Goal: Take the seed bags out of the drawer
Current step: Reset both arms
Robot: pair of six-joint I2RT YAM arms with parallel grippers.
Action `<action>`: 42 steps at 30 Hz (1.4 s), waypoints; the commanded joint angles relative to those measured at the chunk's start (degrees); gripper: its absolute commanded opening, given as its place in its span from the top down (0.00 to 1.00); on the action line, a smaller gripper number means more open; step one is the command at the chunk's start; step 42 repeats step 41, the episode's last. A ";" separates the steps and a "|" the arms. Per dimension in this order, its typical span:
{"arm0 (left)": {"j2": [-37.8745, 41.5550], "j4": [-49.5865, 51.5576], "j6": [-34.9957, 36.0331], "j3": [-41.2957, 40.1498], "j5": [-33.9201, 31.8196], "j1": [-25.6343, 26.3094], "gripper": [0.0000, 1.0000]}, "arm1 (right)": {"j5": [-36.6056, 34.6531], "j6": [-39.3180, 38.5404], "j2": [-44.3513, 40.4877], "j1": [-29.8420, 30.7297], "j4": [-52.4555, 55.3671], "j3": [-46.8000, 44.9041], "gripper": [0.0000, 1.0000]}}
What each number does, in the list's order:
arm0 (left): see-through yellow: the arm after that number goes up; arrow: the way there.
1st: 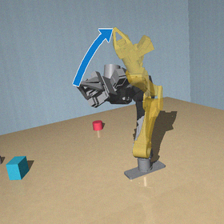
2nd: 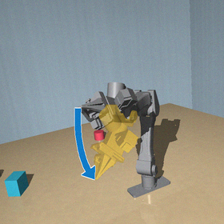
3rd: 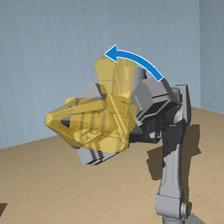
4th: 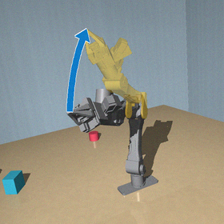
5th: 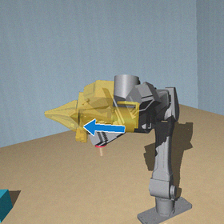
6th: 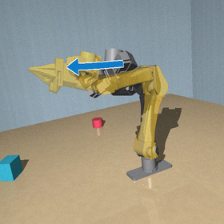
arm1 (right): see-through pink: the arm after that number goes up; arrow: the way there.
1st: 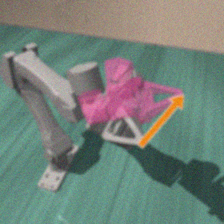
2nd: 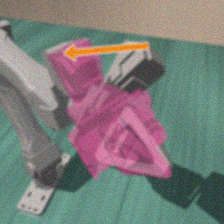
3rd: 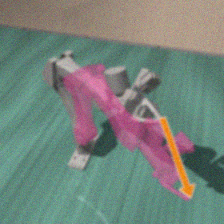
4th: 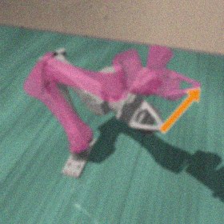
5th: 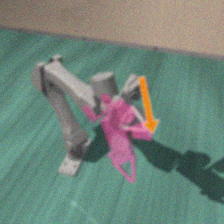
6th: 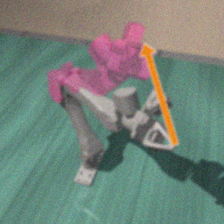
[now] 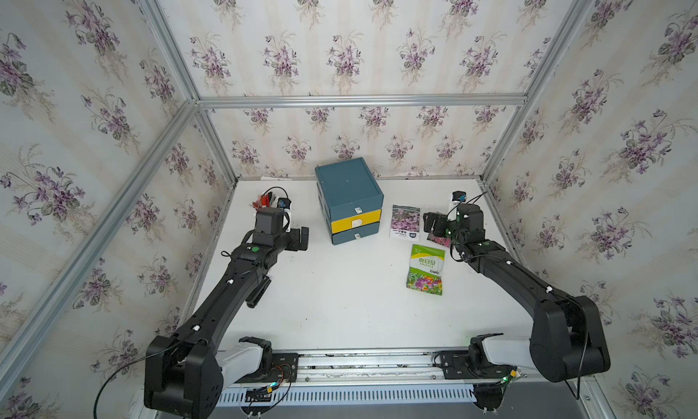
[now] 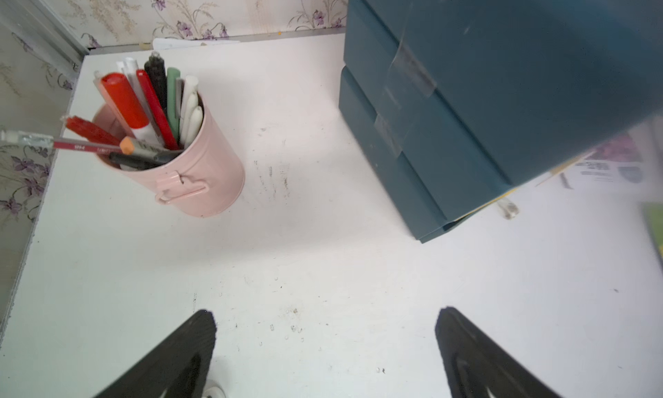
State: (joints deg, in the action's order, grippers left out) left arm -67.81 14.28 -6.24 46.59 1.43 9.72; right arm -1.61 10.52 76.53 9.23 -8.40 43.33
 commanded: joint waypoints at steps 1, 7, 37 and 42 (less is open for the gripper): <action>-0.92 -13.32 0.64 -4.41 -3.22 -1.66 0.00 | -3.62 -5.89 0.52 -2.57 -11.08 -3.60 0.00; -3.98 -26.79 2.25 -12.03 -5.99 -4.76 0.00 | -4.10 -7.95 5.09 -6.07 -28.27 -11.82 0.00; -17.84 -55.27 7.62 -21.45 -5.03 -8.86 0.00 | -4.81 -9.39 11.36 -6.24 -63.37 -30.22 0.00; -17.88 -55.17 7.64 -21.45 -5.04 -8.83 0.00 | -4.72 -9.47 11.25 -6.25 -63.58 -30.41 0.00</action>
